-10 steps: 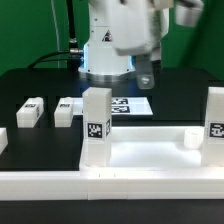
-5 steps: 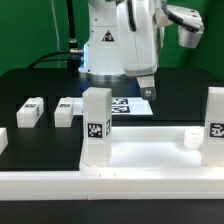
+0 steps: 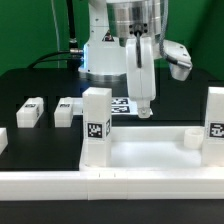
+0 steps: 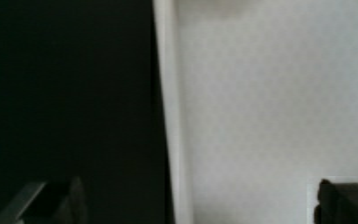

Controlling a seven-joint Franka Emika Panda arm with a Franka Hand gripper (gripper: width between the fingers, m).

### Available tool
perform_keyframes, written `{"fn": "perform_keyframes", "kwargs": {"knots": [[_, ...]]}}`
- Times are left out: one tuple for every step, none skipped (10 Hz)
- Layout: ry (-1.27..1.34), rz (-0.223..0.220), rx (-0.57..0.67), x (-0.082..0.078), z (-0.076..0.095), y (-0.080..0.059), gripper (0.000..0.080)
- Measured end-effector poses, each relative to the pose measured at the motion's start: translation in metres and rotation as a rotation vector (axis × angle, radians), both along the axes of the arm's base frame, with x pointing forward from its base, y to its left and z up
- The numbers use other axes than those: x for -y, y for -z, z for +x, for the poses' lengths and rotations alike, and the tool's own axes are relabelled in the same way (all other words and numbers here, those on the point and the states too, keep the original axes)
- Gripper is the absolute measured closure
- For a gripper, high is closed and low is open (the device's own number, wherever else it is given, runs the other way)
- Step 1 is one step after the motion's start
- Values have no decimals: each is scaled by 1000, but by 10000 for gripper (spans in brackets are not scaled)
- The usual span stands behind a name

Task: Assemble desk

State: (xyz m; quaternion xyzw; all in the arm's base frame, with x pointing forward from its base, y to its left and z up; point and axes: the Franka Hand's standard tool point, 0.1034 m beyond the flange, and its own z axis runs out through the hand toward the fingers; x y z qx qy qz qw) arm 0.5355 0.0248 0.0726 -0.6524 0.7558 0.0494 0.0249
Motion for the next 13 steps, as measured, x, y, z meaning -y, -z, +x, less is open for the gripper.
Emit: {"fn": "perform_keyframes", "kwargs": {"knots": [[-1, 0, 0, 0, 0, 0, 151], [-1, -1, -2, 0, -1, 1, 151], [-6, -2, -13, -2, -3, 5, 151], [-16, -8, -41, -5, -11, 22, 151], [-19, -17, -59, -2, -19, 41, 151], [-26, -24, -86, 1, -24, 54, 151], [-27, -23, -102, 2, -22, 59, 151], [-30, -24, -96, 1, -20, 58, 151], [-30, -25, -97, 1, -21, 59, 189], [-30, -25, -98, 1, -21, 59, 328], [-30, -25, -98, 1, -21, 59, 463], [-30, -25, -98, 1, -21, 60, 463], [-30, -25, -98, 1, -21, 60, 648]]}}
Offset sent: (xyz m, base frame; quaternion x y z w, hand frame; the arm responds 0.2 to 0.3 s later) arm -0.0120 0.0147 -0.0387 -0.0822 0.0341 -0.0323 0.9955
